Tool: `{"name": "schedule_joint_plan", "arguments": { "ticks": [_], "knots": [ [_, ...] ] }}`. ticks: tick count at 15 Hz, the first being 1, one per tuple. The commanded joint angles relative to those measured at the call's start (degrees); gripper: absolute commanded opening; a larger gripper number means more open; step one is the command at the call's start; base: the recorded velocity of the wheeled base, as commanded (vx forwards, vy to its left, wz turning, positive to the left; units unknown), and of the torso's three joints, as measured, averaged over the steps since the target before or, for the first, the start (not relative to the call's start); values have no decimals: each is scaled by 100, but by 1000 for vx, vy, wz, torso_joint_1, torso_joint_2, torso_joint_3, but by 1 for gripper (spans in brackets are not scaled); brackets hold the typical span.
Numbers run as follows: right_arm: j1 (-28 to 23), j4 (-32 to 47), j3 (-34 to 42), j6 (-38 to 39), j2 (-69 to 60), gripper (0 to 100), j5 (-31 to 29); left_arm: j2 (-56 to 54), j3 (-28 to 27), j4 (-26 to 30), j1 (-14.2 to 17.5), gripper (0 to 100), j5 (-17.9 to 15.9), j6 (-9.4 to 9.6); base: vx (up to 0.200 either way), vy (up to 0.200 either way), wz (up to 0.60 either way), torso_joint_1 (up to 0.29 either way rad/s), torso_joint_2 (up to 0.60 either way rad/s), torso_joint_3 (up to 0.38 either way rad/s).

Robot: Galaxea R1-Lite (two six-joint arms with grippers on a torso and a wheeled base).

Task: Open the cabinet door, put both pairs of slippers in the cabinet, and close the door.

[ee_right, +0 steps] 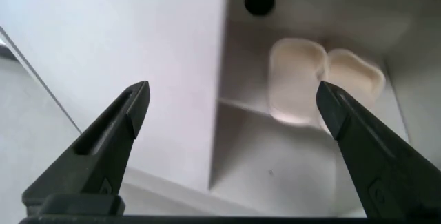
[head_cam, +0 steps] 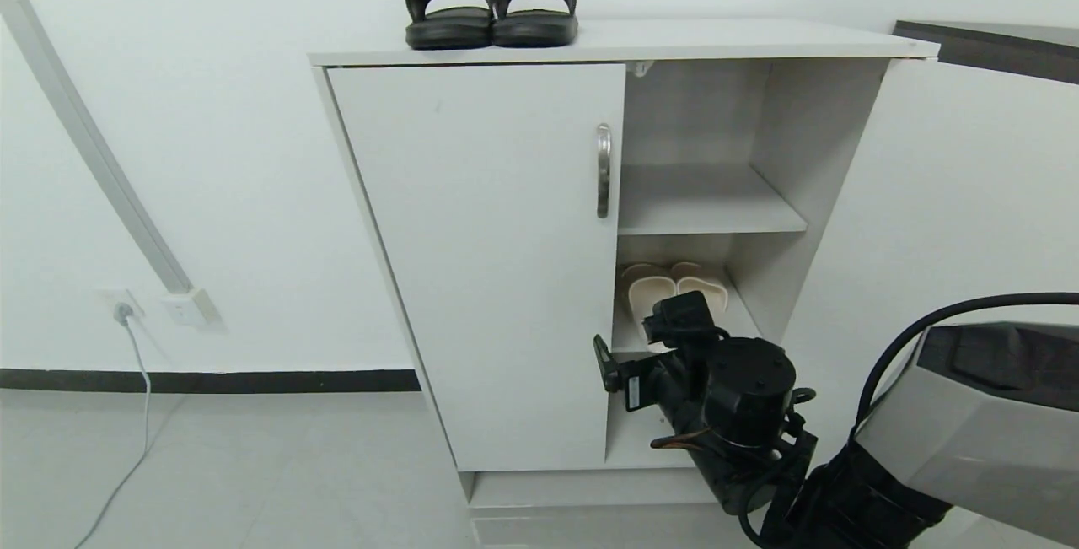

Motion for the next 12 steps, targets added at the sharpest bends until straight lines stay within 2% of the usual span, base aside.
{"name": "schedule_joint_plan", "arguments": {
  "ticks": [1, 8, 12],
  "knots": [
    [-22, -149, 151, -83, 23, 100, 153, 7, 1, 0, -2, 0, 1, -1, 0, 200, 0, -2, -2, 2],
    [-84, -773, 301, -100, 146, 100, 681, 7, 1, 0, 6, 0, 1, -1, 0, 200, 0, 5, 4, 2],
    [-101, -773, 371, -162, 208, 100, 698, 7, 1, 0, 6, 0, 10, -1, 0, 0, 0, 0, 0, 0]
  ]
}}
